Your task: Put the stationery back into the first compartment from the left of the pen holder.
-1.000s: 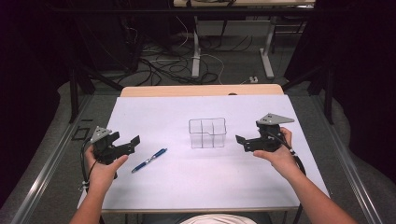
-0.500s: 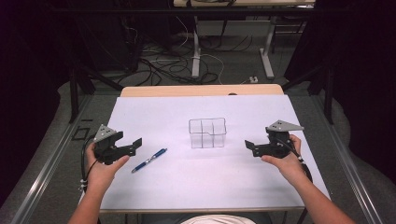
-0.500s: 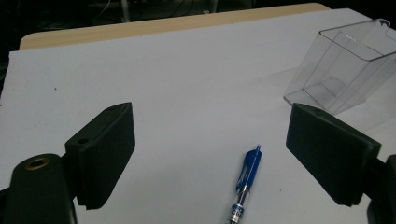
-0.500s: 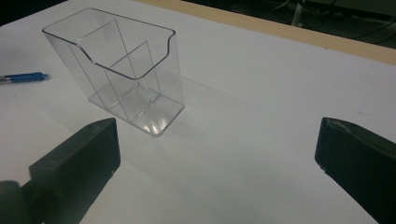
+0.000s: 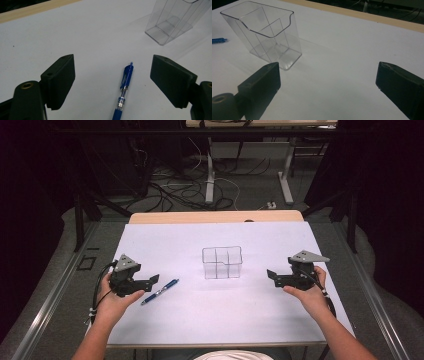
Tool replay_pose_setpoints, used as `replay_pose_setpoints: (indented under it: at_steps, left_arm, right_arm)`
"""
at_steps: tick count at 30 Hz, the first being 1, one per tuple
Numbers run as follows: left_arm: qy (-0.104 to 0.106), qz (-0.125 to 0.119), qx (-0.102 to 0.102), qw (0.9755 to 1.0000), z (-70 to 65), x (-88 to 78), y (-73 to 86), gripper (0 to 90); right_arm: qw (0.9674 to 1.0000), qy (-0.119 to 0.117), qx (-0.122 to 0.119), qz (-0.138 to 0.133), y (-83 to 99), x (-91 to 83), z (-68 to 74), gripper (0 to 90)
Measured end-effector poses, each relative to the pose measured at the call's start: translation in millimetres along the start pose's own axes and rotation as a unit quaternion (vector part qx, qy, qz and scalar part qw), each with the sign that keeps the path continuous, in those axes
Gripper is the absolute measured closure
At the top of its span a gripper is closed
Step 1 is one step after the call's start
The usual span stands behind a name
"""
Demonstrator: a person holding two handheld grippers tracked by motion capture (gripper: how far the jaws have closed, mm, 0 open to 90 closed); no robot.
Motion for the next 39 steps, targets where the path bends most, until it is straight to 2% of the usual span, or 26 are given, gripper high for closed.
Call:
replay_pose_setpoints:
  at_steps: [5, 11, 14, 19, 23, 24, 25, 29, 30, 32, 36, 39]
  left_arm:
    - [0.003, 0.022, 0.019, 0.9996, -4.0, 5.2, 2.1, 23.3]
    - [0.015, 0.062, 0.039, 0.9972, -11.0, 15.1, 6.8, 29.7]
    - [0.019, 0.079, 0.052, 0.9953, -15.2, 20.0, 9.0, 32.1]
    - [0.013, 0.110, 0.086, 0.9901, -20.6, 27.4, 11.1, 37.9]
    - [0.015, 0.126, 0.096, 0.9872, -22.7, 32.2, 12.7, 40.2]
    - [0.017, 0.135, 0.102, 0.9855, -22.4, 33.6, 13.4, 40.7]
    - [0.018, 0.140, 0.101, 0.9848, -22.5, 34.6, 14.2, 42.0]
    - [0.010, 0.157, 0.111, 0.9813, -21.3, 38.9, 15.0, 43.2]
    - [0.010, 0.159, 0.108, 0.9813, -21.6, 40.2, 15.3, 43.6]
    - [0.010, 0.169, 0.112, 0.9792, -20.6, 41.2, 14.7, 47.5]
    - [0.015, 0.184, 0.102, 0.9775, -18.4, 44.3, 14.0, 52.0]
    - [0.017, 0.201, 0.095, 0.9748, -15.5, 47.0, 13.6, 55.0]
  right_arm:
    - [0.9999, 0.008, 0.000, 0.007, 2.0, 1.2, -4.4, 6.0]
    - [0.9997, 0.016, -0.004, 0.020, 5.0, 3.8, -8.4, 6.0]
    - [0.9995, 0.016, -0.004, 0.026, 6.0, 4.7, -7.7, 6.8]
    - [0.9994, 0.016, -0.012, 0.028, 6.4, 5.4, -7.6, 7.7]
    - [0.9994, 0.013, -0.012, 0.030, 6.4, 5.5, -6.0, 9.4]
    - [0.9993, 0.015, -0.013, 0.031, 6.4, 5.5, -6.0, 9.8]
    - [0.9993, 0.016, -0.020, 0.029, 6.4, 6.0, -7.0, 10.6]
    - [0.9992, 0.015, -0.021, 0.030, 6.5, 6.1, -6.7, 13.3]
    - [0.9992, 0.014, -0.021, 0.030, 6.5, 6.1, -6.6, 14.0]
    - [0.9992, 0.015, -0.021, 0.032, 6.3, 5.9, -6.4, 14.3]
    - [0.9992, 0.010, -0.022, 0.032, 6.6, 6.5, -6.0, 14.4]
    - [0.9992, 0.009, -0.020, 0.033, 6.5, 6.6, -6.1, 14.5]
Point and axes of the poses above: each handheld gripper's, and its own axes: x roughly forward along the jaws, y roughly out of its underside, z roughly to its left, the point moved 3 cm from there along x, roughly forward along the jaws, and after that the axes turned 7 degrees about y, right-handed, at the moved point
